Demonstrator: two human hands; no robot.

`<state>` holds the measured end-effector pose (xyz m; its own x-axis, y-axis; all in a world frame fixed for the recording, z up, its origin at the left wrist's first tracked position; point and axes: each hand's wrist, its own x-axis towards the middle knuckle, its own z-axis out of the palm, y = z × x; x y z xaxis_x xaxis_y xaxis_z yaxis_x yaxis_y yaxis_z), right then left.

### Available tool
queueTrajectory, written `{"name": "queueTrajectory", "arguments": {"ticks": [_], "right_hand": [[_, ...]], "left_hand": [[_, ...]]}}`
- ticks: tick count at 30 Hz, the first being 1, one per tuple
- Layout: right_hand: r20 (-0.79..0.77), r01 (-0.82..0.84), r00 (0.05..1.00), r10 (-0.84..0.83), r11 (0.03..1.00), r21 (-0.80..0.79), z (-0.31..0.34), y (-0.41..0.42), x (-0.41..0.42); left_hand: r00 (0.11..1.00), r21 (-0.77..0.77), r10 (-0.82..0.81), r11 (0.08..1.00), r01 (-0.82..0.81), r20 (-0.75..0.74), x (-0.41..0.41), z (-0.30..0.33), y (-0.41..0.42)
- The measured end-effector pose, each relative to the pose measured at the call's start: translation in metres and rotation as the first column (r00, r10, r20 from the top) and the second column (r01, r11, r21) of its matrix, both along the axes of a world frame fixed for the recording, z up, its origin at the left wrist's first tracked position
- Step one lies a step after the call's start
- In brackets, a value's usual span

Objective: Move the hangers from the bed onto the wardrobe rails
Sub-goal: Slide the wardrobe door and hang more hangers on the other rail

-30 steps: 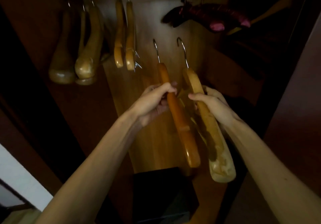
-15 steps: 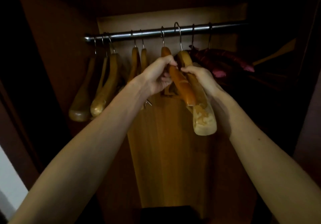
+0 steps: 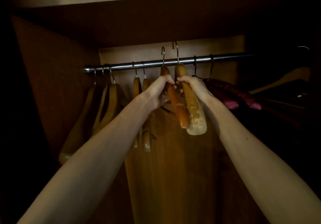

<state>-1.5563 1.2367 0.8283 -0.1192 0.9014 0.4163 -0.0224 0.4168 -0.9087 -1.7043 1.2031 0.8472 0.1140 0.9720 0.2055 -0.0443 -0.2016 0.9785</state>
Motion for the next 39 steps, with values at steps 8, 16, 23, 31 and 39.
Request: {"name": "queueTrajectory", "arguments": {"ticks": [8, 16, 23, 31, 39], "right_hand": [[0.067, 0.054, 0.996, -0.051, 0.997, -0.054, -0.021, 0.007, 0.011], [0.086, 0.095, 0.993, -0.086, 0.989, -0.114, -0.043, -0.005, 0.015], [0.358, 0.176, 0.925, -0.124, 0.978, -0.115, -0.046, -0.045, 0.023], [0.484, 0.217, 0.791, -0.374, 0.911, 0.349, -0.022, -0.128, -0.002], [0.687, 0.078, 0.695, -0.214, 0.972, 0.223, -0.025, -0.128, -0.085]], "left_hand": [[0.983, -0.039, 0.050, 0.998, -0.058, -0.174, -0.002, -0.018, 0.004], [0.928, 0.021, 0.206, 0.978, -0.210, -0.311, 0.000, -0.019, -0.008], [0.599, 0.374, 0.529, 0.848, -0.375, -0.601, -0.013, -0.011, -0.018], [0.358, 0.465, 0.686, 0.707, -0.533, -0.634, -0.052, -0.014, -0.043], [0.657, 0.111, 0.486, 0.843, -0.526, -0.577, -0.065, -0.018, -0.045]]}}
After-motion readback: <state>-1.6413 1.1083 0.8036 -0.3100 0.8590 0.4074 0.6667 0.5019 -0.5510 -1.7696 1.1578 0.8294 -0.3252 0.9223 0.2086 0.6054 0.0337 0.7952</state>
